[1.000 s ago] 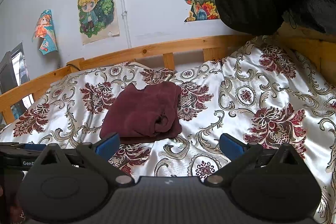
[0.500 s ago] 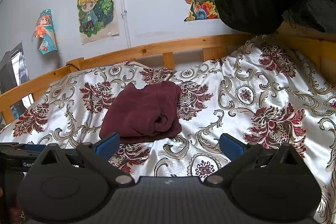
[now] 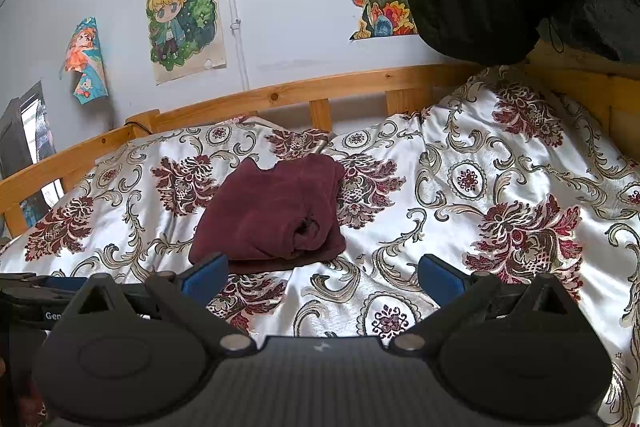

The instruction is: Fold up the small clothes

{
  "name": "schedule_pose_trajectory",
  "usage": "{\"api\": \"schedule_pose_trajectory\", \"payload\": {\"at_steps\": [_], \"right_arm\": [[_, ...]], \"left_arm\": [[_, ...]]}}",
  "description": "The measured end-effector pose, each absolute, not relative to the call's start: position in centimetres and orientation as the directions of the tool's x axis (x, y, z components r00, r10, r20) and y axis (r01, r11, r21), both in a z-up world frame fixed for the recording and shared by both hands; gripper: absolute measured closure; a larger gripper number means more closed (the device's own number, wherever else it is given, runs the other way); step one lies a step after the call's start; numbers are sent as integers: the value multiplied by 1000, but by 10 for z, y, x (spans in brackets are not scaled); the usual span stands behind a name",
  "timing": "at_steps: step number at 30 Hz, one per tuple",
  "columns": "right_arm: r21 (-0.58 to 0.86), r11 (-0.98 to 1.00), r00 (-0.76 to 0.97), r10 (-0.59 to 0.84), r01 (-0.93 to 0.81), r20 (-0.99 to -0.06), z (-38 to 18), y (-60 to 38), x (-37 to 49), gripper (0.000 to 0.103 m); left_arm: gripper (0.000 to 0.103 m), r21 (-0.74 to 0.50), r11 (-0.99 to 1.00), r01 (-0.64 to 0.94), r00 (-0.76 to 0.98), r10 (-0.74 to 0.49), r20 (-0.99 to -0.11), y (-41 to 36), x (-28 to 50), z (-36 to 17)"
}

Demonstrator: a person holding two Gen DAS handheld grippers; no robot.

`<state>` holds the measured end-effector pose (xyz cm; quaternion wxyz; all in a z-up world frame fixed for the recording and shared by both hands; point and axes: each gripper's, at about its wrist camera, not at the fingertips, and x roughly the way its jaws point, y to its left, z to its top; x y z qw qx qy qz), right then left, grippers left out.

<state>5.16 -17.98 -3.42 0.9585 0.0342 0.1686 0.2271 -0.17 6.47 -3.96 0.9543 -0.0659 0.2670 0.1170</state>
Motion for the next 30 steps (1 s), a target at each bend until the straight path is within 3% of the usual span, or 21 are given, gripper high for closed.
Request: {"api": "schedule_pose_trajectory", "payload": {"at_steps": [20,26,30], "right_arm": [[143,895,840,446,-423,-308,-35,-180,51,0],[143,895,840,447,-423,-308,-34,-180,51,0],[143,895,840,446,-422,-310,-35,-180,51,0]], "left_arm": [[1,-58,964,-260,826,191,-531,64,-1,-39],[1,90,952,-293,798,296,-525,60,-1,-36],[1,102,951,-292,805,302,-511,59,-4,-34]]}}
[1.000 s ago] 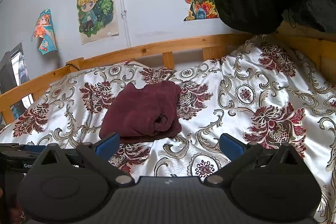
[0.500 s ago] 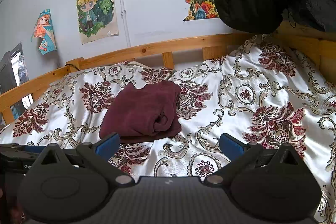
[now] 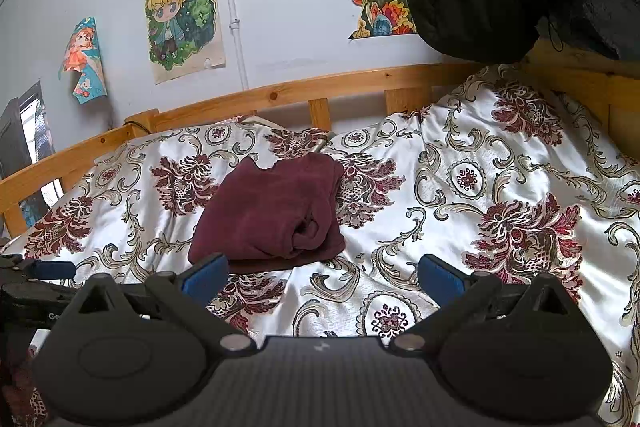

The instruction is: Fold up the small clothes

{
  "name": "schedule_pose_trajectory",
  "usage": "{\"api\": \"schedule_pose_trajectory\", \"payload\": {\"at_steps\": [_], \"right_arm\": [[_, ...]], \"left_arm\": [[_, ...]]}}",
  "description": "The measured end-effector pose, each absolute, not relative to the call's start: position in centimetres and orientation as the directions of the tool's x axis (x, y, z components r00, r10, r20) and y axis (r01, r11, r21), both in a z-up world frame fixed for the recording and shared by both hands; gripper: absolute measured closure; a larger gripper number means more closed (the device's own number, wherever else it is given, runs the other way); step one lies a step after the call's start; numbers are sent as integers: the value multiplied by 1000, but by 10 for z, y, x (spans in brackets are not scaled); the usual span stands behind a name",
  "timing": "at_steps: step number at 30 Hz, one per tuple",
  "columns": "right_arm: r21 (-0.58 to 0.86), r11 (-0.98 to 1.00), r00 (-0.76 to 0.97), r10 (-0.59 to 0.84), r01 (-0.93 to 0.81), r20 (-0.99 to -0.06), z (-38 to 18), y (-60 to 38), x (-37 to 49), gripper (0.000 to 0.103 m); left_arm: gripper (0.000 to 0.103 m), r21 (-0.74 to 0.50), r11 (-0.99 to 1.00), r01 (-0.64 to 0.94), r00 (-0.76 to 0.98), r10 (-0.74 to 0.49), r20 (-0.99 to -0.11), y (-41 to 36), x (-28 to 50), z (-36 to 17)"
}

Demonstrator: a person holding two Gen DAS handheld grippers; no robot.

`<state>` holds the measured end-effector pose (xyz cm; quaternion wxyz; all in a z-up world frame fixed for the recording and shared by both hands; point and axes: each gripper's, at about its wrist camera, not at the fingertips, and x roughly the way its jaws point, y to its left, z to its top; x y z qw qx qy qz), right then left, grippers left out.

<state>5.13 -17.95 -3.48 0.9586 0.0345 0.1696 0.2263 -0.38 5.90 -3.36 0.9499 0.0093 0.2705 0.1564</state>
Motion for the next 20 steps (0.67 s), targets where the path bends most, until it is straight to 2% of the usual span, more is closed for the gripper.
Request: {"api": "schedule_pose_trajectory", "payload": {"at_steps": [20], "right_arm": [[144,896,841,443,-420,-311,-35,-181,51,0]], "left_arm": [[1,105,955,-278,812,292,-505,57,-3,-31]]}}
